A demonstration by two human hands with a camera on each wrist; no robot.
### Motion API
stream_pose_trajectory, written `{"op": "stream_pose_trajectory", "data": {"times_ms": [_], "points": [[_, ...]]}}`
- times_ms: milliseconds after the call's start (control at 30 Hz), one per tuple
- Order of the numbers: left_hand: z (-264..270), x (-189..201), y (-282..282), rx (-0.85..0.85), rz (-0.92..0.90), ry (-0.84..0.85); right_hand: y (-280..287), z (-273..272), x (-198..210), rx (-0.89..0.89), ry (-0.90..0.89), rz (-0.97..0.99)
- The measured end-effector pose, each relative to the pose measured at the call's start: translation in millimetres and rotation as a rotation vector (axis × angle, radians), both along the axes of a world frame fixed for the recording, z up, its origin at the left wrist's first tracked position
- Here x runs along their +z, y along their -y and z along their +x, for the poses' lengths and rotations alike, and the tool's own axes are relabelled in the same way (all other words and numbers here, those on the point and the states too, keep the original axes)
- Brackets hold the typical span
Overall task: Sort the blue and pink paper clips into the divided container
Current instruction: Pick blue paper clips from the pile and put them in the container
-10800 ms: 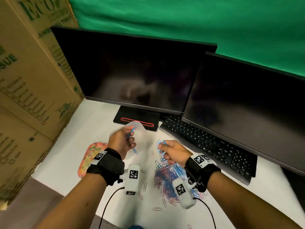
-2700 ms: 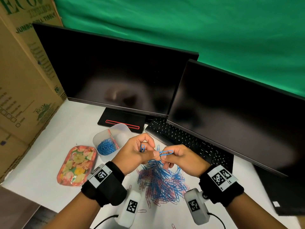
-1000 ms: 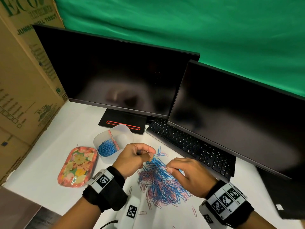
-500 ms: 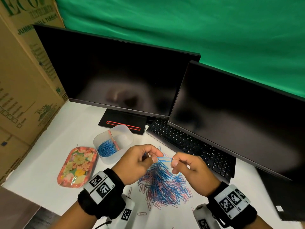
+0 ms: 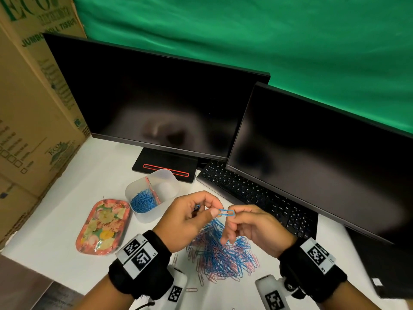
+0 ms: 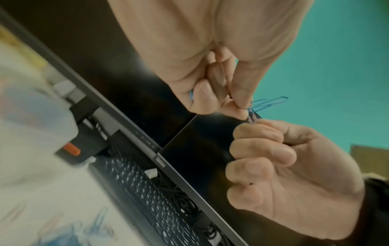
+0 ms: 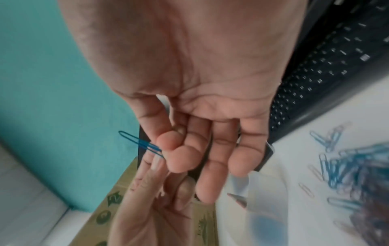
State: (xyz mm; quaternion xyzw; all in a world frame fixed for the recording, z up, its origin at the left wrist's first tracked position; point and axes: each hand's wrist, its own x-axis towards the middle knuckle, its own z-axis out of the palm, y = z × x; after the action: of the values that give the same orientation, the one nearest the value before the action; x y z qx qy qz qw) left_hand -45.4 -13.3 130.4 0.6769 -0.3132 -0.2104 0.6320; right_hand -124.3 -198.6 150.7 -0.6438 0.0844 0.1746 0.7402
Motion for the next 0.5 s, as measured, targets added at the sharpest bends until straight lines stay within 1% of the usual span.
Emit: {"op": "stream_pose_trajectory", "data": {"times_ms": [167, 267, 400, 500], "points": [[-6.2, -8.2, 3.3, 0.003, -0.031, -0.025, -3.9, 3.6, -3.1, -0.012, -0.212, 0.182], [-7.3, -8.6, 3.8, 0.008, -0.024, 0.022, -2.6, 3.8, -4.5, -0.018, -0.300, 0.208], [-4.6, 0.3, 2.0, -0.028, -0.040, 0.149, -1.0, 1.7, -0.1, 0.011, -0.428, 0.246], [-0.6, 8.3, 1.2, -0.055, -0.061, 0.122, -1.2, 2.3, 2.6, 0.001, -0.451, 0.313]]}}
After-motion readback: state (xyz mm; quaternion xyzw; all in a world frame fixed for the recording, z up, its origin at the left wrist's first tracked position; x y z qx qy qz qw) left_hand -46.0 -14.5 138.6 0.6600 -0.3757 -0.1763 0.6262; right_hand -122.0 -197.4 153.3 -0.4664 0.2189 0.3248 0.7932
